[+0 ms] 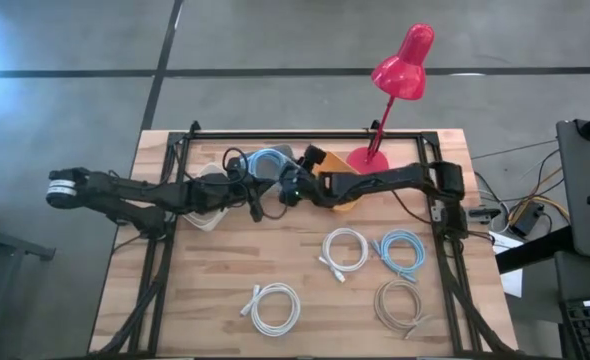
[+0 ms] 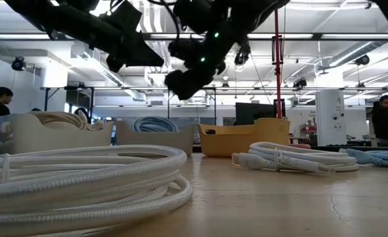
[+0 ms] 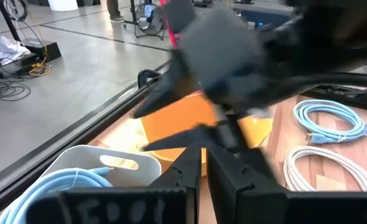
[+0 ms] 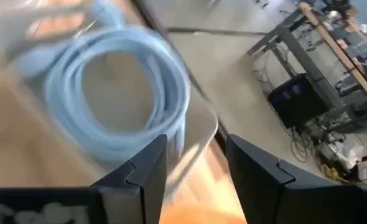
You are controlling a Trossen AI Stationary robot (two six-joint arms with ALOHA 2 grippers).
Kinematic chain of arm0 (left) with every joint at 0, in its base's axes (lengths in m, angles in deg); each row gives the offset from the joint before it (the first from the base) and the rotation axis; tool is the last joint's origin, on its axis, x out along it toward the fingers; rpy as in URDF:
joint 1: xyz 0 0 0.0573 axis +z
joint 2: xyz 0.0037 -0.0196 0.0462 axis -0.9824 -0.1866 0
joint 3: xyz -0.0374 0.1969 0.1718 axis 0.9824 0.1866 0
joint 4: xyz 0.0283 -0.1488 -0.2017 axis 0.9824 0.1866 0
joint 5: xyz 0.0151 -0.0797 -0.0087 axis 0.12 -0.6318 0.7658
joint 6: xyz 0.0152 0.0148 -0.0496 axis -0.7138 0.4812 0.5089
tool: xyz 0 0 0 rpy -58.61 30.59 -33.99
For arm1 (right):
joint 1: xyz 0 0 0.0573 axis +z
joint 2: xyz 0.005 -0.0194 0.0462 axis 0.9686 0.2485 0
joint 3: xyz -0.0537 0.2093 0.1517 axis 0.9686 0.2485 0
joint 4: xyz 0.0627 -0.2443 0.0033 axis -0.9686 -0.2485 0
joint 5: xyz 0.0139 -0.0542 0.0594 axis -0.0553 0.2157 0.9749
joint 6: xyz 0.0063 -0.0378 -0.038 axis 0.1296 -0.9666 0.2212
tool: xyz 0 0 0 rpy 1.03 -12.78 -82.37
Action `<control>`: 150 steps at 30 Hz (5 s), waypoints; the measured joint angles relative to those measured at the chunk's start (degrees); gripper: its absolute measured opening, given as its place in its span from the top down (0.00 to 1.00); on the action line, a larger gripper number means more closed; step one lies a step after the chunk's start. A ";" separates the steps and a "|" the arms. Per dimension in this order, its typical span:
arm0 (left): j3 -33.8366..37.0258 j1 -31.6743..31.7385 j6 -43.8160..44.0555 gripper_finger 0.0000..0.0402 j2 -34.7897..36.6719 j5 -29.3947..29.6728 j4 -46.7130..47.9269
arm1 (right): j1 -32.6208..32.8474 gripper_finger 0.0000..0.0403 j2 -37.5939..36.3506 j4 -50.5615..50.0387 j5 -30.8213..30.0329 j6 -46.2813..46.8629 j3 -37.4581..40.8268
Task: Sort HDMI cables
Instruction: Put the light blue hdmi cable into the gray bin
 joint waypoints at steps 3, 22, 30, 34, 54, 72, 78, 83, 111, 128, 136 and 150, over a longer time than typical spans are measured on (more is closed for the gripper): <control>0.00 0.00 0.00 0.93 0.00 0.00 0.00 | 2.40 0.60 -2.96 -9.49 0.00 2.72 0.12; 0.00 -0.02 0.00 0.93 0.00 0.02 0.02 | 15.20 0.70 -34.67 -30.94 11.02 48.34 26.75; 0.00 0.02 0.00 0.93 0.00 0.02 0.02 | 21.12 0.72 -41.97 -30.89 27.58 72.96 40.15; 0.00 0.02 -0.02 0.93 0.00 0.02 0.00 | 24.01 0.70 -42.33 -30.91 34.47 82.20 44.39; 0.00 0.02 -0.04 0.93 0.00 0.35 0.00 | 29.53 0.67 -36.16 -31.21 43.50 89.98 45.86; 0.00 0.02 -0.03 0.93 -0.02 0.26 -0.11 | 29.40 0.72 -26.64 -30.53 44.09 79.82 42.52; 0.00 0.02 -0.02 0.93 -0.02 0.24 -0.11 | 29.36 0.89 -27.38 -30.96 43.62 74.27 40.90; 0.00 0.02 0.05 0.93 -0.02 0.22 -0.07 | 29.36 0.92 -29.57 -33.49 43.16 73.15 38.06; 0.02 -0.02 1.75 0.59 -7.09 -16.56 -11.13 | 27.05 0.89 -35.49 -4.28 -11.14 25.04 30.47; -16.64 0.02 -2.09 0.53 -32.86 -29.10 -31.64 | 25.82 0.88 -35.49 1.42 -8.52 19.83 30.51; -21.16 0.01 -3.12 0.54 -34.69 -34.22 -31.59 | 25.93 0.88 -35.51 0.92 -5.15 20.73 30.69; -21.94 0.02 -3.57 0.63 -34.36 -35.13 -30.55 | 25.84 0.88 -35.56 1.96 0.05 20.77 30.88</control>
